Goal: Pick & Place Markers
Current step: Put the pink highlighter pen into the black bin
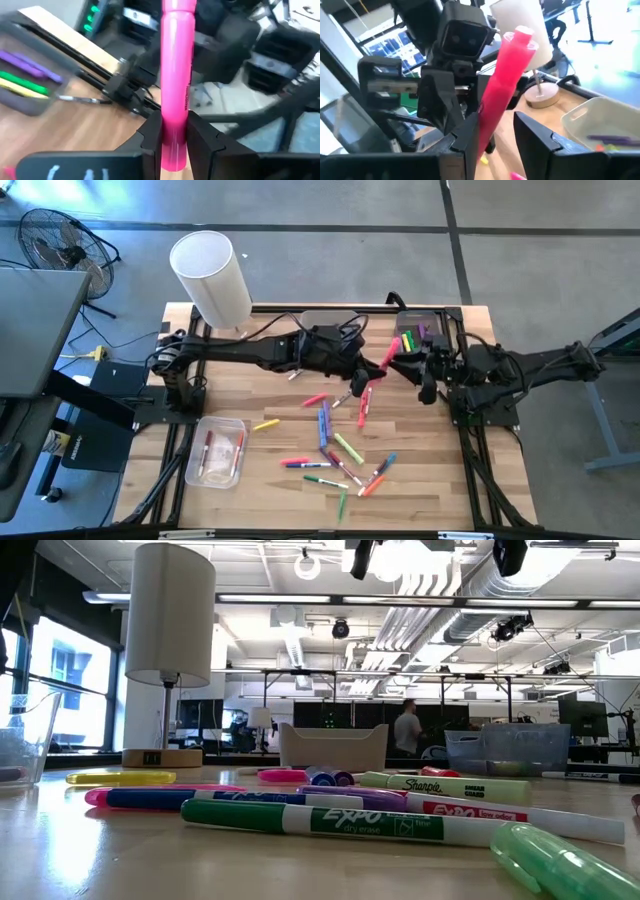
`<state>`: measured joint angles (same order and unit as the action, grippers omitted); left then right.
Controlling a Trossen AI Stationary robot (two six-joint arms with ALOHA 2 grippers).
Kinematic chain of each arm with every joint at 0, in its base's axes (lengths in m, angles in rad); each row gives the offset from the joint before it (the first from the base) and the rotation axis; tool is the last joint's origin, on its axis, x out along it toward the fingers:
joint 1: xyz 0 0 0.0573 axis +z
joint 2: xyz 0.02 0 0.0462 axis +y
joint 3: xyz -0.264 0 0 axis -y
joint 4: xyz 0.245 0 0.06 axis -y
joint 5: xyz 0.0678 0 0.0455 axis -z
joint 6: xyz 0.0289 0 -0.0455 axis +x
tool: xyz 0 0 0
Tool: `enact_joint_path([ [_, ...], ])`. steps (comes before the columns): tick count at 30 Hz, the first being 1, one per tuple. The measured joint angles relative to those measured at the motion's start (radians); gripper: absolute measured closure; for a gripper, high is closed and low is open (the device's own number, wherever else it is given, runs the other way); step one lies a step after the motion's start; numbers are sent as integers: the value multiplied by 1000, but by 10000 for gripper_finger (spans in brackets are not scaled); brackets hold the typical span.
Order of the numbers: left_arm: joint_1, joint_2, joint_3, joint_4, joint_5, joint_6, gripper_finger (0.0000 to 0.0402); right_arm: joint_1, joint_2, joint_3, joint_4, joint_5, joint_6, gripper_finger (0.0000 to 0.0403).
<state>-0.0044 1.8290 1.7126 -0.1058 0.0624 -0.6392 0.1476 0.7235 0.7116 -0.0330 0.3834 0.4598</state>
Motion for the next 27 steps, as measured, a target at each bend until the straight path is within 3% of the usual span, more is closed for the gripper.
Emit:
enact_joint_path([
  [20,-3,0,1,-2,79,4,347,1,2,0,115,29,-107,293],
  [27,-3,11,3,2,103,14,347,1,3,0,122,-2,-124,320],
])
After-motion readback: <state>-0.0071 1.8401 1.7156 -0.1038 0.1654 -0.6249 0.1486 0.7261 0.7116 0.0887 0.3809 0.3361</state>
